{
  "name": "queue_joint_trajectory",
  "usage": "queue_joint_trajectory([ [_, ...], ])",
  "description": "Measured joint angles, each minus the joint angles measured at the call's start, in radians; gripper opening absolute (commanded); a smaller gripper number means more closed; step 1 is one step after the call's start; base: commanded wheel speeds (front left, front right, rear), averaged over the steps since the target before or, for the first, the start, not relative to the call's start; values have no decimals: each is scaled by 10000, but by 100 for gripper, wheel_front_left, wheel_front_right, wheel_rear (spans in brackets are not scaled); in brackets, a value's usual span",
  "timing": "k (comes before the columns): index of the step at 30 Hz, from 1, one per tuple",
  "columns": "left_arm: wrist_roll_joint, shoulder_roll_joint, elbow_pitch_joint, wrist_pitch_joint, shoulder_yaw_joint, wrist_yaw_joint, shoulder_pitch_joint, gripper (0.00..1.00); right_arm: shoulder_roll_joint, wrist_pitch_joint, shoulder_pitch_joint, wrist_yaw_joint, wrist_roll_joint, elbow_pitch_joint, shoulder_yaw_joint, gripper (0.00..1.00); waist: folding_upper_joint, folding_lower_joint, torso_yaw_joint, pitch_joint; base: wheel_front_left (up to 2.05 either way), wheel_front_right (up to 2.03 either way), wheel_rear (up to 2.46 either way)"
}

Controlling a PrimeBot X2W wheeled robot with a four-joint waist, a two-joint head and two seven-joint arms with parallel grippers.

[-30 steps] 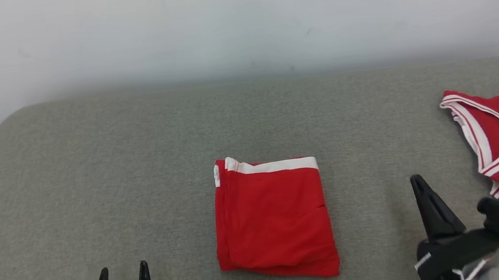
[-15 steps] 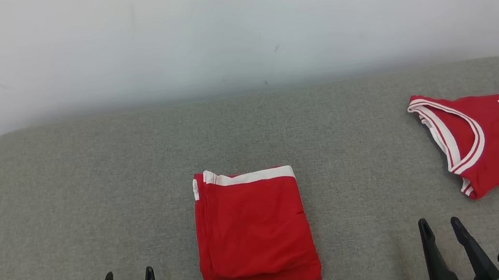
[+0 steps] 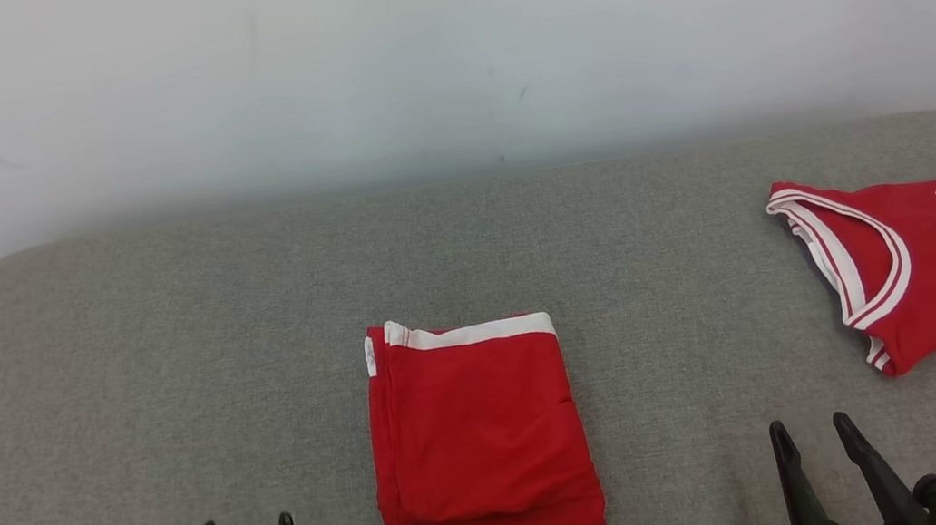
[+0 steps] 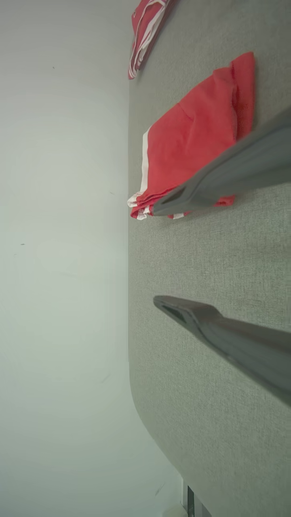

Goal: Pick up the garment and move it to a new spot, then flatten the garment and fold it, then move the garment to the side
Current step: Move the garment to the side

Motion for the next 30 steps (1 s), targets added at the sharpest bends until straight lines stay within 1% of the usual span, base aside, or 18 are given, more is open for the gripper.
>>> queue_joint_trajectory([
  [8,-33,-31,-50,0,21,0,301,100,71,0,125,0,-132,104,109,100,0,0,72,-40,0,0,0],
  [30,-4,-69,-165,0,196,0,292,100,119,0,109,0,-192,52,48,100,0,0,127,33,0,0,0],
])
